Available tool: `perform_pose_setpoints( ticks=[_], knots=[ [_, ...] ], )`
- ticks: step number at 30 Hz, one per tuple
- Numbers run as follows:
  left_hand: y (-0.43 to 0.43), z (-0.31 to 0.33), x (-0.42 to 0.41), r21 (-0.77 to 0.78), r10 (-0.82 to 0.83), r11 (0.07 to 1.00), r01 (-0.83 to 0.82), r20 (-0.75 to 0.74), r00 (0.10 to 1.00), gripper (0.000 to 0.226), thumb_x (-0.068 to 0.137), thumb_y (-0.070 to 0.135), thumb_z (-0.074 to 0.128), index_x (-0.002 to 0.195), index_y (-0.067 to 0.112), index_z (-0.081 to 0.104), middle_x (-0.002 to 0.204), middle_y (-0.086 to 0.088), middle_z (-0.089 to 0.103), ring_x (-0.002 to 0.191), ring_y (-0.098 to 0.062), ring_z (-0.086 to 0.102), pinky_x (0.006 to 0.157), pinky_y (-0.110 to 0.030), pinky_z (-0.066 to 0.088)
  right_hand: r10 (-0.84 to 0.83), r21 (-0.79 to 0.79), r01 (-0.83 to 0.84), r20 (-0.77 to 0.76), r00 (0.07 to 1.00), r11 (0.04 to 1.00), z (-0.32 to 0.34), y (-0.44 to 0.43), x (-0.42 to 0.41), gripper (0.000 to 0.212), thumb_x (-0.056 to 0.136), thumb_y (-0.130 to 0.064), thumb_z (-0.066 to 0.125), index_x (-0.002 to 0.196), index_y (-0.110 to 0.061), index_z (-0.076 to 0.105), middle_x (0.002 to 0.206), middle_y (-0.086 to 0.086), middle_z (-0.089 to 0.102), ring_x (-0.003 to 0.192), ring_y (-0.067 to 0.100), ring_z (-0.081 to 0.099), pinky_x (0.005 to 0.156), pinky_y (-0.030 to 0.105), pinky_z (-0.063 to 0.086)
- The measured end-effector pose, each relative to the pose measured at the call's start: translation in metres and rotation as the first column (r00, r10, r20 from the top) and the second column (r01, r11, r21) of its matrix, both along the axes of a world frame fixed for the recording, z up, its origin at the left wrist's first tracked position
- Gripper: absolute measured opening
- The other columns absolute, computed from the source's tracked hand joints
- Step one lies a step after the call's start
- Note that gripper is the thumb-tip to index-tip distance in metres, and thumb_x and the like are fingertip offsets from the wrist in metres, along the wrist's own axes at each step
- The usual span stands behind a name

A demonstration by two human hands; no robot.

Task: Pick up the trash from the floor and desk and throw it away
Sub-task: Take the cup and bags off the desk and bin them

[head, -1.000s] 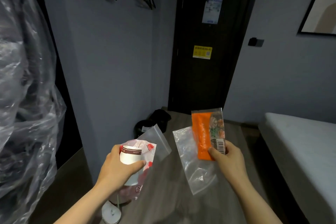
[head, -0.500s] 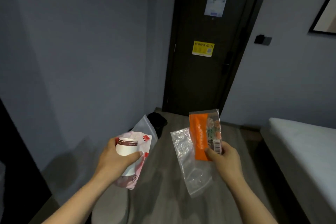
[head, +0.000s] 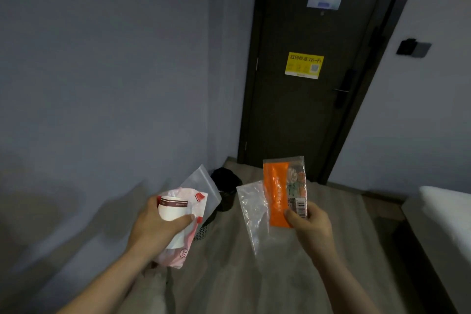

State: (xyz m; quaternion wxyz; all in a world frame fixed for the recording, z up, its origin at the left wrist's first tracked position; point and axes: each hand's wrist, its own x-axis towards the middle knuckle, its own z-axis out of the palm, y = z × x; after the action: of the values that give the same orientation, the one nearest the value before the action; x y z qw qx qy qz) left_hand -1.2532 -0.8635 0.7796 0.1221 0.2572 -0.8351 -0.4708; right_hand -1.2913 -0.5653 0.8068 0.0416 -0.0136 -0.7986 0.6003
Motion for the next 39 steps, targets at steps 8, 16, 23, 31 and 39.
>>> perform_pose_setpoints(
  ticks=[8, 16, 23, 31, 39],
  knots=[
    [-0.017, -0.024, -0.095, -0.054, 0.095, 0.994, -0.094, 0.019, 0.995, 0.058, 0.056, 0.05, 0.083, 0.099, 0.024, 0.054, 0.091, 0.006, 0.064, 0.074, -0.005, 0.059, 0.053, -0.023, 0.041, 0.117, 0.077, -0.123, 0.07, 0.991, 0.989, -0.017, -0.012, -0.125, 0.011, 0.088, -0.021, 0.062, 0.079, -0.026, 0.06, 0.072, -0.001, 0.067, 0.069, 0.018, 0.067, 0.057, 0.026, 0.055],
    [-0.066, -0.064, -0.212, -0.013, 0.079, 0.997, -0.078, 0.094, 0.992, 0.062, 0.061, 0.046, 0.083, 0.107, 0.021, 0.049, 0.101, 0.0, 0.062, 0.079, -0.014, 0.06, 0.054, -0.023, 0.043, 0.138, 0.129, -0.158, 0.148, 0.979, 0.979, -0.043, -0.059, -0.242, 0.007, 0.092, -0.024, 0.057, 0.089, -0.029, 0.058, 0.082, -0.005, 0.067, 0.072, 0.005, 0.066, 0.052, 0.013, 0.046],
    [-0.119, -0.087, -0.319, 0.079, -0.008, 0.997, -0.01, 0.216, 0.976, 0.07, 0.065, 0.046, 0.081, 0.118, 0.011, 0.05, 0.111, -0.009, 0.061, 0.091, -0.025, 0.062, 0.075, -0.037, 0.055, 0.085, 0.195, -0.135, 0.247, 0.965, 0.971, -0.066, -0.119, -0.334, 0.01, 0.092, -0.016, 0.057, 0.095, -0.024, 0.061, 0.082, -0.005, 0.065, 0.077, 0.011, 0.065, 0.063, 0.026, 0.052],
    [-0.15, -0.124, -0.394, 0.122, -0.035, 0.992, -0.017, 0.408, 0.912, 0.07, 0.067, 0.039, 0.081, 0.122, 0.01, 0.05, 0.115, -0.014, 0.06, 0.096, -0.03, 0.062, 0.083, -0.043, 0.055, 0.035, 0.238, -0.124, 0.345, 0.938, 0.963, -0.113, -0.155, -0.405, 0.024, 0.093, -0.023, 0.057, 0.087, -0.002, 0.065, 0.079, 0.021, 0.066, 0.063, 0.03, 0.058, 0.061, 0.039, 0.049],
    [-0.14, -0.163, -0.472, 0.176, -0.001, 0.978, -0.112, 0.542, 0.84, 0.091, 0.06, 0.042, 0.08, 0.132, 0.01, 0.035, 0.126, -0.015, 0.049, 0.107, -0.034, 0.056, 0.091, -0.048, 0.051, 0.119, 0.216, -0.241, 0.458, 0.881, 0.946, -0.164, -0.158, -0.509, 0.023, 0.094, -0.023, 0.056, 0.074, -0.014, 0.061, 0.057, -0.003, 0.056, 0.044, 0.001, 0.048, 0.041, 0.011, 0.038]
  ],
)
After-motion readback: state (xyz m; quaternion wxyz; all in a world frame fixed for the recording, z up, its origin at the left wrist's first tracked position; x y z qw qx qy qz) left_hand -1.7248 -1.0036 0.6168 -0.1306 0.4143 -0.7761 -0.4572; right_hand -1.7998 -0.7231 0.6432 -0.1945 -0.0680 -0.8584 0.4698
